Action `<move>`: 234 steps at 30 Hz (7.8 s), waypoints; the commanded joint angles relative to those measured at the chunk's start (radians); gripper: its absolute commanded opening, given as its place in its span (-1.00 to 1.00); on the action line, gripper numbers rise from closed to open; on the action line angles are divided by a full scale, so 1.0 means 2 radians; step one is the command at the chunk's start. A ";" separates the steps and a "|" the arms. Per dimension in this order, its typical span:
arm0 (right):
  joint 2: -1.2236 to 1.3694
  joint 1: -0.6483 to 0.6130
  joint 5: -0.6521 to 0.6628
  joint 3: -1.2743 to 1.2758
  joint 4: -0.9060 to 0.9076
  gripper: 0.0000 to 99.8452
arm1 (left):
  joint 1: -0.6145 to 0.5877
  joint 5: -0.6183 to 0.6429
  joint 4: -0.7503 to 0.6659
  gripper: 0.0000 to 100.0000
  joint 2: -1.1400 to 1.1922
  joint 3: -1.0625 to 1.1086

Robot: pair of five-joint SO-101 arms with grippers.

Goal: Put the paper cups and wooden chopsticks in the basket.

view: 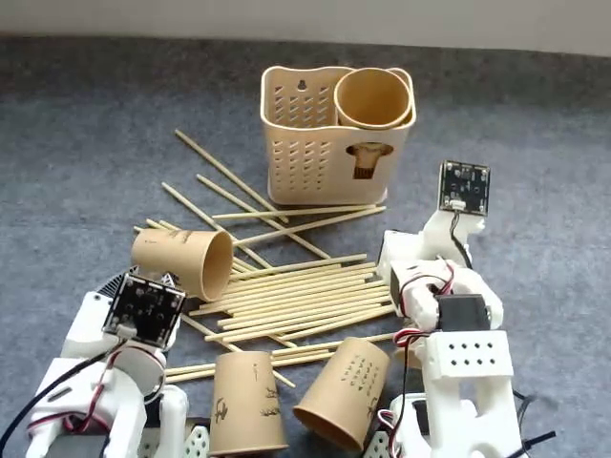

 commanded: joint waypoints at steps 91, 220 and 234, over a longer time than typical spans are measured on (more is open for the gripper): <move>-0.011 0.055 -0.002 -0.003 -0.028 -0.68 | 0.075 0.139 -0.119 -0.99 0.320 -0.277; -0.011 0.104 0.000 0.000 -0.056 -0.68 | 0.224 0.363 -0.449 -0.69 0.824 -0.478; -0.010 0.104 0.000 0.000 -0.056 -0.68 | 0.244 0.363 -0.427 -0.68 0.774 -0.487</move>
